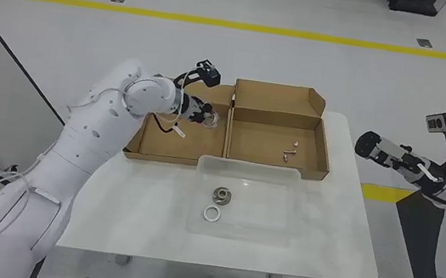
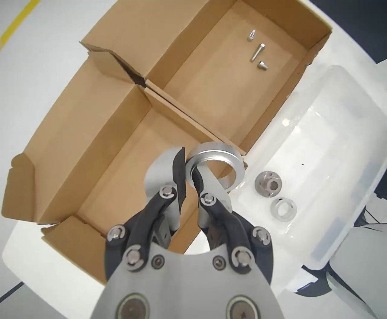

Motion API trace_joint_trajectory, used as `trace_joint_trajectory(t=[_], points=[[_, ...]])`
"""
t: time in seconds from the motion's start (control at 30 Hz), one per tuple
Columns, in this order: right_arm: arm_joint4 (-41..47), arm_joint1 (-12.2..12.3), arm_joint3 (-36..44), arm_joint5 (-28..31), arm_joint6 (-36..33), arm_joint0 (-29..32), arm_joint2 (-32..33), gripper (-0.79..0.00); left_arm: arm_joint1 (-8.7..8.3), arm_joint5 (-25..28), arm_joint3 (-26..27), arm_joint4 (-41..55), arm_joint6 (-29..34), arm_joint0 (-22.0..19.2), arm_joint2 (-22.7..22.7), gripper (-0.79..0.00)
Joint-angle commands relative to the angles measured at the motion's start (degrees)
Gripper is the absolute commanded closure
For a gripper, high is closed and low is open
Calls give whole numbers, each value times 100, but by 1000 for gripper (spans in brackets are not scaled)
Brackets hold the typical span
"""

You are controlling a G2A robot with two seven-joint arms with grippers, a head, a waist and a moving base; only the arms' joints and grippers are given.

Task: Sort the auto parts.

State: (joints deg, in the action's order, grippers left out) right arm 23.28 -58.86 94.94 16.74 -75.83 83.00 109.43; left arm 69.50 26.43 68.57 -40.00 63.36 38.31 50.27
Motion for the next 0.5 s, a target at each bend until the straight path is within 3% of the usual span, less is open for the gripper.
trace_joint_trajectory(t=[0.0, 0.47], points=[[0, 0, 0, 0, 0, 0, 0, -785, 45, -64, -232, -82, 0, -97, -145, 0], [0, 0, 0, 0, 0, 0, 0, -785, 66, -295, -307, -199, -111, -57, -219, 0]])
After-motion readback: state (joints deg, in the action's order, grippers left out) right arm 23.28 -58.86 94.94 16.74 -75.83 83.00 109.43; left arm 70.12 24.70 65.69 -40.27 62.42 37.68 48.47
